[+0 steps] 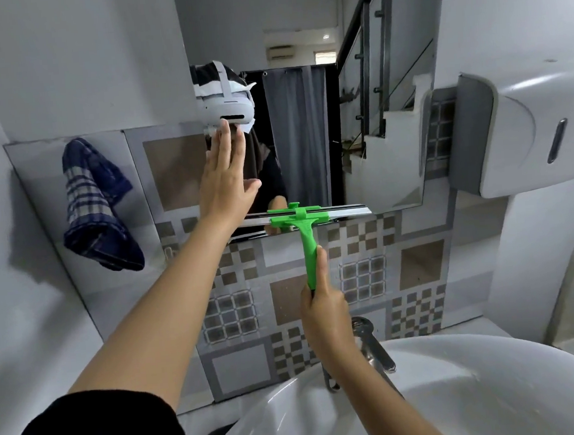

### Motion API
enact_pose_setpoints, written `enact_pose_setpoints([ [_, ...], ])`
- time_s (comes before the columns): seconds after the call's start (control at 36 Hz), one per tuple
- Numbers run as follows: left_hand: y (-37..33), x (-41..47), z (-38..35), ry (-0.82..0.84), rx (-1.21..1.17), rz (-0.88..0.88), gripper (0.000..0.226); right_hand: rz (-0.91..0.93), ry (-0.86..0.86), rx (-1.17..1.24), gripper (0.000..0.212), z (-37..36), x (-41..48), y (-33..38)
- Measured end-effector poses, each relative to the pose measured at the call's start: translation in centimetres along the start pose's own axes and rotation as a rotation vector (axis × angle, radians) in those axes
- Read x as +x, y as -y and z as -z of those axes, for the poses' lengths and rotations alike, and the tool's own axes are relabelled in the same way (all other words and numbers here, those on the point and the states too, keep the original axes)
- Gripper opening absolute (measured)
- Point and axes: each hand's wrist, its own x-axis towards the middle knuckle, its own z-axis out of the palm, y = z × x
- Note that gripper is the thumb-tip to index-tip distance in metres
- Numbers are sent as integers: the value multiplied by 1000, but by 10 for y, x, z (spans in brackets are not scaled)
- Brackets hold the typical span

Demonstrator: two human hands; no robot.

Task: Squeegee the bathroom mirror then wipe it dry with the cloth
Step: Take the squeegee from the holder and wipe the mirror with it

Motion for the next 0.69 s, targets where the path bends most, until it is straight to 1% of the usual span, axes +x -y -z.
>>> enact_pose_setpoints([
  [0.22,1,-14,-7,-15,-21,12,84,14,-33,-96,69,-6,-3,-13],
  [0.31,0,-17,-10,-22,-31,25,81,3,-33,-112,70,-7,-6,-19],
  [0.44,-1,-26,-9,-7,-44,34,82,-6,-16,-129,68,-8,-14,-28],
  [0.53,-6,-35,-7,-19,-95,86,72,4,-21,-77,69,-8,-22,-31],
  [0.61,-19,-45,0,-28,-171,148,60,71,-55,-38,70,-5,-29,-29],
  [0.69,-31,-57,9,-24,-283,90,48,150,-49,15,67,5,-34,-21],
])
